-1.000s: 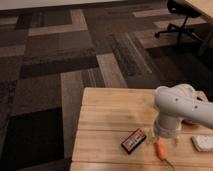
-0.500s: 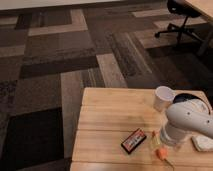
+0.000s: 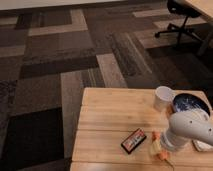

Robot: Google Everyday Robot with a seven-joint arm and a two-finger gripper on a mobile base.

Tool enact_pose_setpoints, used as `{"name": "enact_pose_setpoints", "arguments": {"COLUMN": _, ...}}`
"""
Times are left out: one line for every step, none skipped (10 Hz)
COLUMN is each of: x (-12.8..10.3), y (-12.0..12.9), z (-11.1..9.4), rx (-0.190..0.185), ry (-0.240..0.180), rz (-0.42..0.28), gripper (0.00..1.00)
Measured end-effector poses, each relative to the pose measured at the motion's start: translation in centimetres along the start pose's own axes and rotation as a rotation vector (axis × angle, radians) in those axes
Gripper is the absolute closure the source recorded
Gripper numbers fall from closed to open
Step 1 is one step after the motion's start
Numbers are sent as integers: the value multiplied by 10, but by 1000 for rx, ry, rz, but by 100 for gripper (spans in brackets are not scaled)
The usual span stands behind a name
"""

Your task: Place the pepper in the ceramic cup

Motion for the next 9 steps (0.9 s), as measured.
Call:
{"name": "enact_pose_setpoints", "arguments": {"x": 1, "y": 1, "z": 2, "rx": -11, "ry": 4, "rz": 2, "gripper": 66}}
{"name": "enact_pose_setpoints", "arguments": {"x": 2, "y": 1, "z": 2, "rx": -22, "ry": 12, "rz": 8, "gripper": 74}}
{"name": "enact_pose_setpoints", "arguments": {"x": 4, "y": 3, "z": -1, "rx": -46, "ry": 32, "rz": 19, "gripper": 93}}
{"name": "enact_pose_setpoints", "arguments": {"x": 4, "y": -5, "z": -14, "rx": -30, "ry": 63, "rz": 50, "gripper": 100}}
{"name": "enact_pose_setpoints", "arguments": {"x": 0, "y": -12, "z": -33, "rx": 16, "ry": 101, "rz": 94, "gripper": 100}}
{"name": "enact_pose_setpoints", "arguments": {"x": -5, "y": -15, "z": -43, "rx": 42, "ry": 116, "rz": 109, "gripper": 100}}
{"name": "enact_pose_setpoints", "arguments": {"x": -23, "y": -15, "z": -67, "rx": 91, "ry": 134, "rz": 115, "gripper": 100}}
{"name": "enact_pose_setpoints", "arguments": {"x": -44, "y": -8, "z": -88, "rx": 103, "ry": 132, "rz": 101, "gripper": 100}}
{"name": "enact_pose_setpoints", "arguments": {"x": -66, "y": 3, "z": -107, "rx": 101, "ry": 113, "rz": 76, "gripper": 100}}
